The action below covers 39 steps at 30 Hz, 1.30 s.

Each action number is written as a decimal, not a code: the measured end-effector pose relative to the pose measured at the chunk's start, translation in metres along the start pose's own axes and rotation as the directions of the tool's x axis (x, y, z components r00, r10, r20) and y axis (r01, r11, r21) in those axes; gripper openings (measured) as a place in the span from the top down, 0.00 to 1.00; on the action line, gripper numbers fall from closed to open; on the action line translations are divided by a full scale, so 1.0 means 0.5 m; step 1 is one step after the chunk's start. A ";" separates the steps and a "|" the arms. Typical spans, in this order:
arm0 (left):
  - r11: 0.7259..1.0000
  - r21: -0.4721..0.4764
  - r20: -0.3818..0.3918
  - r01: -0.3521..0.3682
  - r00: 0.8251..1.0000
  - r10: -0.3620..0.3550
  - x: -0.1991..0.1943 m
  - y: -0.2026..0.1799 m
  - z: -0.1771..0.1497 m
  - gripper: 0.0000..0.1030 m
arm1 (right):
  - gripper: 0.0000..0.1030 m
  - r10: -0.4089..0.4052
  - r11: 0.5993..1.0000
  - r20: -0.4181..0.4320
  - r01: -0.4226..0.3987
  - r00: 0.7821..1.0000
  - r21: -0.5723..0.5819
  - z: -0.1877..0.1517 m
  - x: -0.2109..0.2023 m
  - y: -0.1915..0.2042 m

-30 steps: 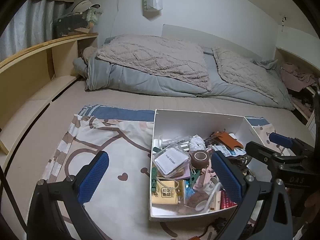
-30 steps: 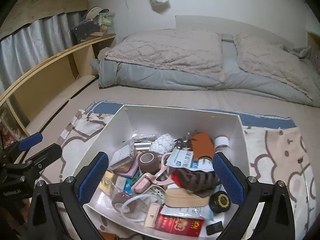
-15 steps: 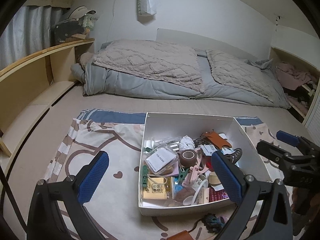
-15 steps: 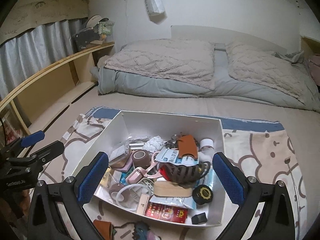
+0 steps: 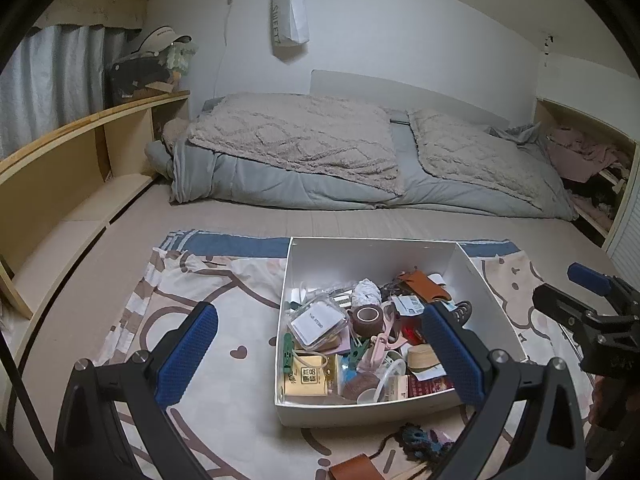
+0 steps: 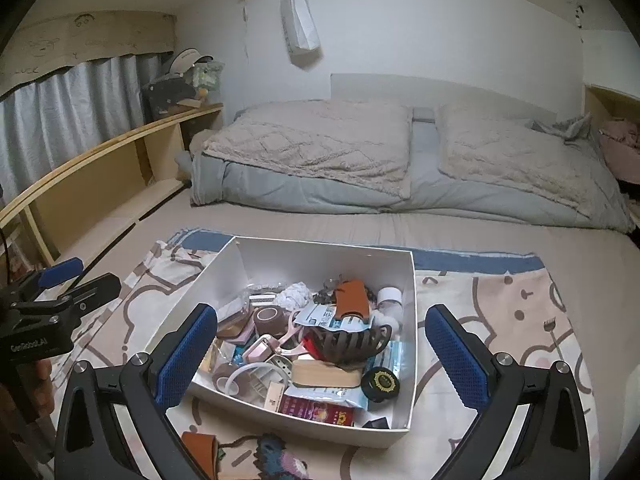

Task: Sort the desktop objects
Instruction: 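Pull both open tools back from the box toward the items on the rug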

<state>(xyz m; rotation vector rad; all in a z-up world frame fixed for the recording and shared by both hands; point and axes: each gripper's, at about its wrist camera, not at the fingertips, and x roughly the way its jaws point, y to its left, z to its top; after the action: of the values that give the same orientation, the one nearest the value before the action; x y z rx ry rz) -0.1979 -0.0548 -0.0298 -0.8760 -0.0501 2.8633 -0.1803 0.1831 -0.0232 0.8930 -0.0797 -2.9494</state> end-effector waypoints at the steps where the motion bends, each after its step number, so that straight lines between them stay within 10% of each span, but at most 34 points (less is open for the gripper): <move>1: 1.000 0.004 0.004 -0.001 1.000 0.001 -0.005 -0.003 0.000 0.00 | 0.00 0.001 1.000 -0.002 -0.001 1.000 0.002 -0.002 -0.005 -0.001; 39: 0.999 0.032 0.180 0.002 0.984 -0.008 -0.251 -0.034 -0.012 0.00 | 0.00 0.065 0.997 0.130 -0.058 0.989 -0.057 -0.043 -0.250 -0.023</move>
<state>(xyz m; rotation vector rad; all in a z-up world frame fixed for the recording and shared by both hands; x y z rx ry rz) -0.0898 -0.0569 0.0361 -0.6078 -0.0259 2.9219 -0.0649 0.2028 0.0270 0.6764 -0.0347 -2.9345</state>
